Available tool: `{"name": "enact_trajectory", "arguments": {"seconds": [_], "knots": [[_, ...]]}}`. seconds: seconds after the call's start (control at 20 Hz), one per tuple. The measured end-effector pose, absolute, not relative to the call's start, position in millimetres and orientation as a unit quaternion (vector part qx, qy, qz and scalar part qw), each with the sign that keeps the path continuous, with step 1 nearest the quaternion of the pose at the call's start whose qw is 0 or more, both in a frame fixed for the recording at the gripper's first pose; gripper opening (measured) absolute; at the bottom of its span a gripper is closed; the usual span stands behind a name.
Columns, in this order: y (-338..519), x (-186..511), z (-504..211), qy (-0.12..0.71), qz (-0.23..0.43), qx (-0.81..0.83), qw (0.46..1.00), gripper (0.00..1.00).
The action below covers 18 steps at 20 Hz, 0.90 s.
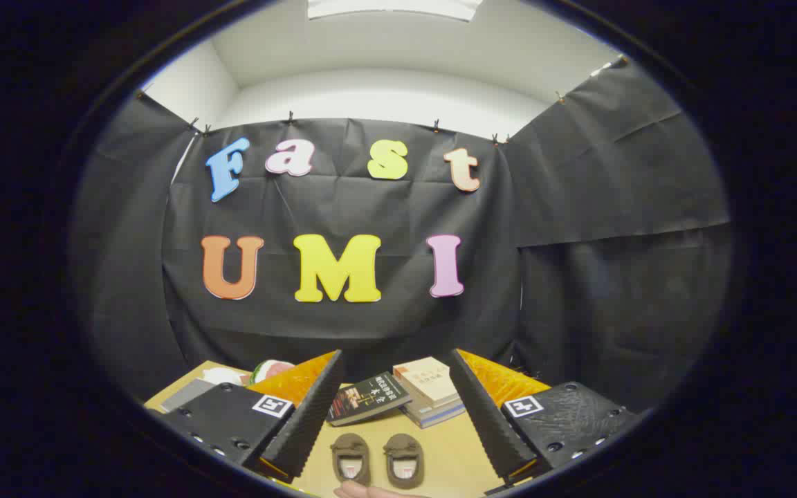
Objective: Open the storage box then place both shoes into the box .Put the left shoe in first, then the right shoe, with the right side of both shoes facing outward in a uniform manner.
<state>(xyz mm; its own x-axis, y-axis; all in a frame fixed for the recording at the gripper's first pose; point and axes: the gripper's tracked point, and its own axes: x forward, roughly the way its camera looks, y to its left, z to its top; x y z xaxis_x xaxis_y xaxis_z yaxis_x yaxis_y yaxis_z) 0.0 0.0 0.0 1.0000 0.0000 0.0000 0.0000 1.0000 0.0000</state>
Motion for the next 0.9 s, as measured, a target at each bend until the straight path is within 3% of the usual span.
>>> {"name": "enact_trajectory", "arguments": {"seconds": [0.9], "knots": [[-6.1, 49.0, -83.0, 0.079, 0.031, -0.023, 0.996, 0.95]]}}
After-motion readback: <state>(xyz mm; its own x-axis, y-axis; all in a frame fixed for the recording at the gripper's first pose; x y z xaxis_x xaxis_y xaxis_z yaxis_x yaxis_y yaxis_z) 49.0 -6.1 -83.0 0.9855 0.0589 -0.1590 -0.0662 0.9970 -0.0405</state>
